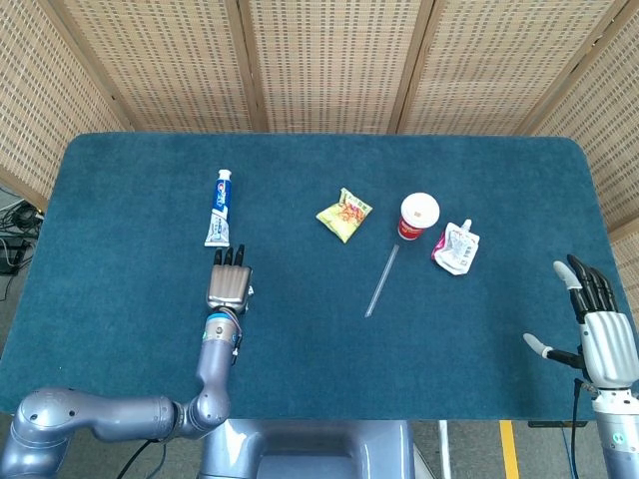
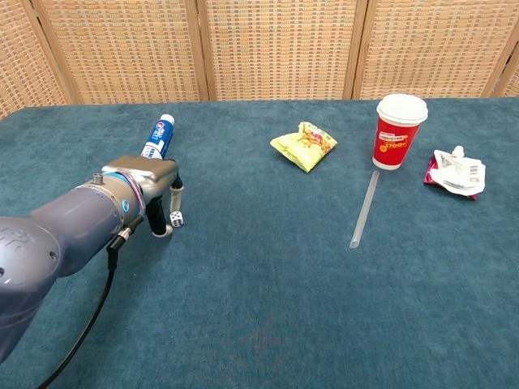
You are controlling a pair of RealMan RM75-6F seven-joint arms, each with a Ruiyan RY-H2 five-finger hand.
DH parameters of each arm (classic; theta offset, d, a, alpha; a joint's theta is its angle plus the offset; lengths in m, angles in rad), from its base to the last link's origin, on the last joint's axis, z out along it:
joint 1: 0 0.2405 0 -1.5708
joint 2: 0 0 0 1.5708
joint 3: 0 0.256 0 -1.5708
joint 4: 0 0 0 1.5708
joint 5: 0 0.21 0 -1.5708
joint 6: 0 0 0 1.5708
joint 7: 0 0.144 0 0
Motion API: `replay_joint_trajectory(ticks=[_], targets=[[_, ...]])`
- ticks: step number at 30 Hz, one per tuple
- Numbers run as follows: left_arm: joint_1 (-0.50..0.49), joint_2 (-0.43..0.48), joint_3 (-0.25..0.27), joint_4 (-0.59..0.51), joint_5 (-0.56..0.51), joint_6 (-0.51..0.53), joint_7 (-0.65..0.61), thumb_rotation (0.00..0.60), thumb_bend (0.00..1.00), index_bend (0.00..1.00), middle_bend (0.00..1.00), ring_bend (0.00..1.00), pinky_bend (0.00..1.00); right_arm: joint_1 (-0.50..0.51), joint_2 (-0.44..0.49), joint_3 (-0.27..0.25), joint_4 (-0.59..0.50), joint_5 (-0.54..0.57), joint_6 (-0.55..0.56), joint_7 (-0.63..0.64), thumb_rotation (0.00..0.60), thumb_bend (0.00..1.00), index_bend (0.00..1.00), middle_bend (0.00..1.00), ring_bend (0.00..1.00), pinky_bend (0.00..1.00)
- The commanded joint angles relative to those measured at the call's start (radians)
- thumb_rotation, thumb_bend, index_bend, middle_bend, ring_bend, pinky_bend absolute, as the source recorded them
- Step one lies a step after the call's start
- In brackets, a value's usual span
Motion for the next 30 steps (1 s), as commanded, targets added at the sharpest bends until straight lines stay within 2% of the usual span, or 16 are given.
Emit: replay_joint_trajectory(ticks=[1, 8, 15, 21, 30], targets=[[-0.001, -0.002, 0.001, 0.002, 0.002, 0.001, 0.000, 0.600, 0.33, 0.46, 0.00, 0.00, 0.00, -0.001, 0.000, 0.000, 0.000, 0.000, 0.001, 0.001, 0.600, 0.09, 0.09, 0.00, 0.00, 0.00], [-0.006, -0.007, -0.004, 0.018, 0.003, 0.002, -0.002, 0.600, 0.33, 0.47, 0.00, 0.00, 0.00, -0.001, 0.002, 0.000, 0.001, -0.001, 0.001, 0.008, 0.600, 0.09, 0.09, 0.00, 0.00, 0.00], [-0.010, -0.012, -0.005, 0.028, 0.005, -0.007, -0.005, 0.600, 0.34, 0.51, 0.00, 0.00, 0.00, 0.000, 0.000, -0.003, -0.001, -0.008, 0.000, 0.003, 0.600, 0.09, 0.09, 0.00, 0.00, 0.00], [-0.015, -0.018, -0.002, 0.041, 0.001, -0.015, 0.001, 0.600, 0.40, 0.54, 0.00, 0.00, 0.00, -0.003, 0.001, -0.002, -0.002, -0.011, 0.009, 0.007, 0.600, 0.09, 0.09, 0.00, 0.00, 0.00], [-0.002, 0.014, -0.007, -0.008, 0.042, -0.004, -0.038, 0.600, 0.40, 0.54, 0.00, 0.00, 0.00, -0.005, 0.002, 0.002, 0.000, -0.012, 0.017, 0.014, 0.600, 0.09, 0.09, 0.00, 0.00, 0.00]])
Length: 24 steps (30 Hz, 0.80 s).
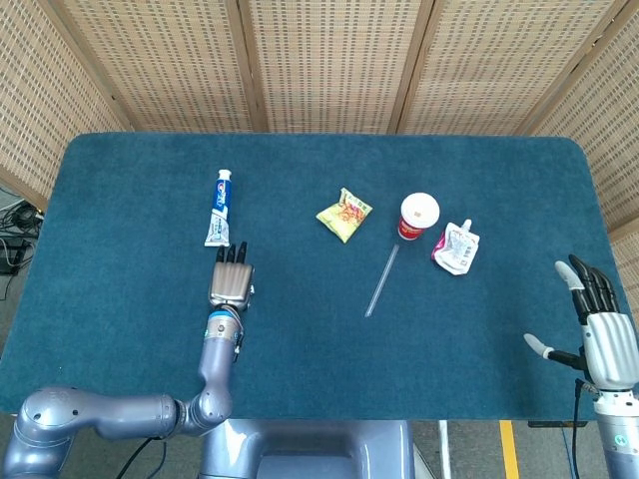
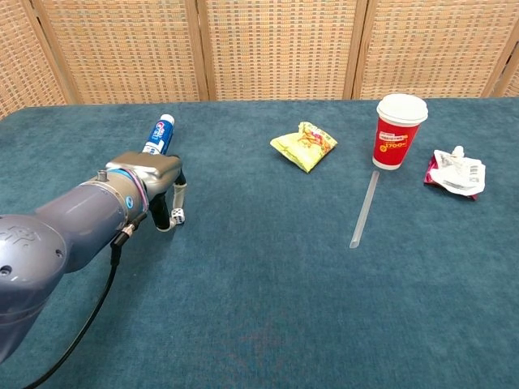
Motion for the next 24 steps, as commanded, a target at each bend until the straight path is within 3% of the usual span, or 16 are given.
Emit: replay_joint_trajectory(ticks=[1, 14, 24], targets=[[0.009, 0.022, -0.004, -0.037, 0.029, 0.010, -0.026, 0.600, 0.40, 0.54, 0.00, 0.00, 0.00, 0.000, 0.000, 0.000, 0.001, 0.000, 0.000, 0.000, 0.600, 0.09, 0.09, 0.00, 0.00, 0.00], [0.051, 0.202, -0.011, -0.317, 0.209, 0.075, -0.121, 0.600, 0.40, 0.52, 0.00, 0.00, 0.00, -0.001, 0.001, 0.001, -0.005, 0.002, 0.000, -0.007, 0.600, 0.09, 0.09, 0.00, 0.00, 0.00], [0.042, 0.221, -0.011, -0.362, 0.214, 0.070, -0.135, 0.600, 0.39, 0.48, 0.00, 0.00, 0.00, -0.005, 0.005, 0.003, -0.008, 0.007, 0.004, -0.003, 0.600, 0.09, 0.09, 0.00, 0.00, 0.00]])
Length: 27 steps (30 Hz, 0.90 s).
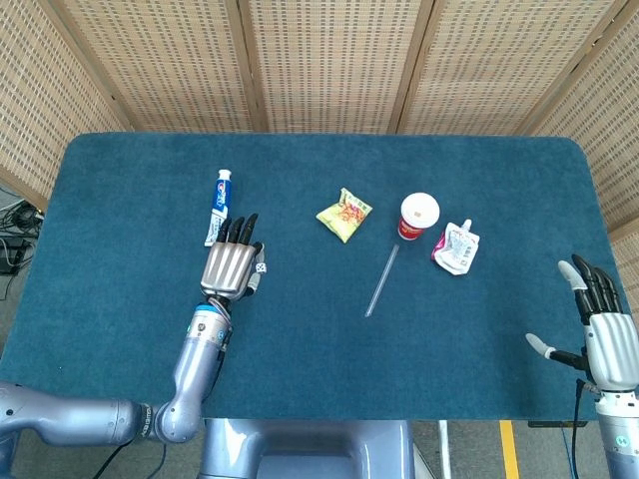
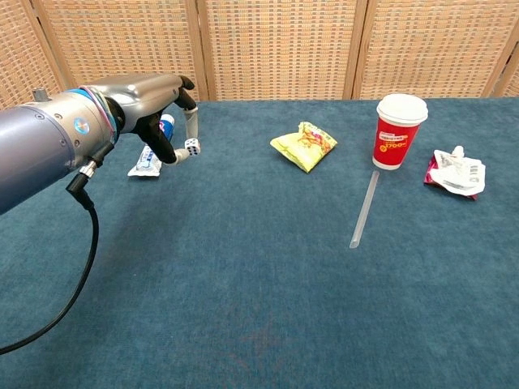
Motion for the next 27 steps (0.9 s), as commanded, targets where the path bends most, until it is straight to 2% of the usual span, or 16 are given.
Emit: replay_joint_trajectory(ticks=[1, 4, 7, 10, 13, 27], targets=[[-0.002, -0.001, 0.001, -0.001, 0.001, 0.001, -0.002, 0.600, 0.39, 0.48, 0.00, 0.00, 0.00, 0.000, 0.001, 0.000, 0.001, 0.000, 0.000, 0.002, 0.600, 0.09, 0.09, 0.00, 0.00, 0.00], [-0.006, -0.001, 0.001, -0.002, 0.007, 0.004, -0.011, 0.600, 0.38, 0.43, 0.00, 0.00, 0.00, 0.000, 0.001, 0.001, 0.002, 0.000, 0.000, 0.003, 0.600, 0.09, 0.09, 0.00, 0.00, 0.00], [-0.007, 0.004, 0.004, -0.006, 0.009, 0.005, -0.015, 0.600, 0.35, 0.19, 0.00, 0.00, 0.00, 0.001, 0.001, 0.000, 0.002, -0.001, -0.003, 0.005, 0.600, 0.09, 0.09, 0.00, 0.00, 0.00], [-0.008, 0.012, 0.008, -0.011, 0.013, 0.004, -0.018, 0.600, 0.32, 0.07, 0.00, 0.00, 0.00, 0.001, 0.001, 0.000, 0.003, -0.001, -0.003, 0.003, 0.600, 0.09, 0.09, 0.00, 0.00, 0.00], [-0.009, 0.017, 0.014, -0.014, 0.015, 0.004, -0.022, 0.600, 0.30, 0.05, 0.00, 0.00, 0.00, 0.000, 0.001, 0.000, 0.002, -0.002, -0.002, 0.002, 0.600, 0.09, 0.09, 0.00, 0.00, 0.00], [0.001, 0.040, 0.030, -0.040, 0.051, 0.028, -0.049, 0.600, 0.30, 0.04, 0.00, 0.00, 0.00, 0.000, 0.003, 0.001, 0.001, 0.007, -0.008, 0.002, 0.600, 0.09, 0.09, 0.00, 0.00, 0.00]])
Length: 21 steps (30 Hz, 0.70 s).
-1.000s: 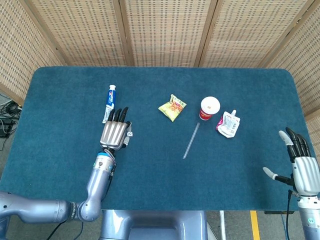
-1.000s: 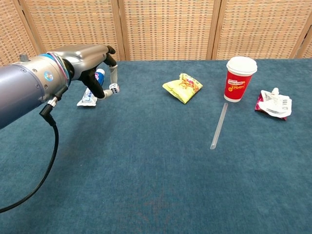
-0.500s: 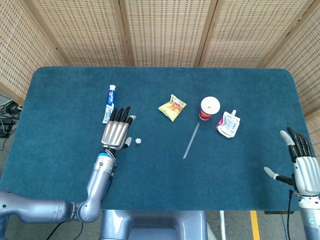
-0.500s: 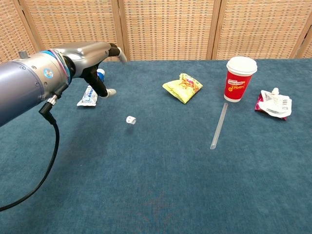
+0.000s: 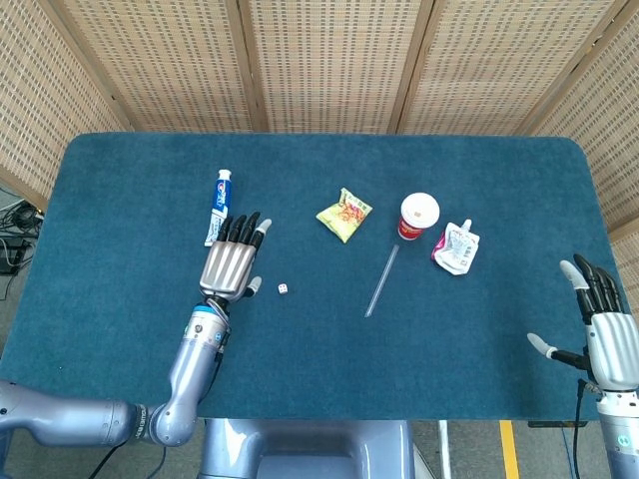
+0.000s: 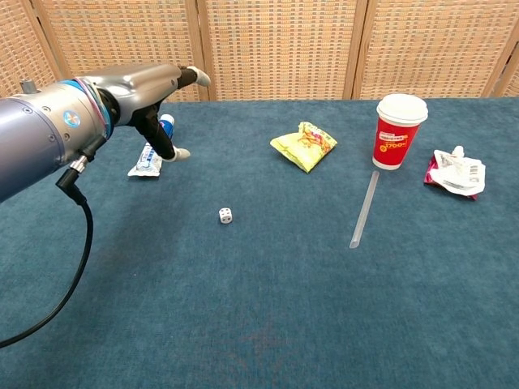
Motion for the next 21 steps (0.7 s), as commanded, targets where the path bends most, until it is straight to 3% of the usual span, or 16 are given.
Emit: replay_joint_trajectory(ticks=[1, 8, 13, 21], targets=[[0.009, 0.011, 0.006, -0.012, 0.020, 0.016, -0.011, 0.600, 0.30, 0.04, 0.00, 0.00, 0.00, 0.001, 0.001, 0.000, 0.000, 0.003, -0.004, 0.000, 0.600, 0.09, 0.09, 0.00, 0.00, 0.00], [0.099, 0.082, 0.086, -0.047, 0.165, 0.101, -0.096, 0.600, 0.28, 0.00, 0.00, 0.00, 0.00, 0.001, 0.004, 0.001, 0.004, 0.016, -0.015, -0.008, 0.600, 0.09, 0.09, 0.00, 0.00, 0.00], [0.212, 0.163, 0.181, -0.034, 0.283, 0.170, -0.211, 0.600, 0.08, 0.00, 0.00, 0.00, 0.00, -0.002, 0.002, 0.010, 0.010, 0.040, -0.020, -0.032, 0.600, 0.09, 0.09, 0.00, 0.00, 0.00], [0.378, 0.259, 0.321, 0.026, 0.425, 0.232, -0.390, 0.600, 0.02, 0.00, 0.00, 0.00, 0.00, -0.001, -0.010, 0.014, 0.008, 0.053, -0.021, -0.122, 0.600, 0.09, 0.05, 0.00, 0.00, 0.00]])
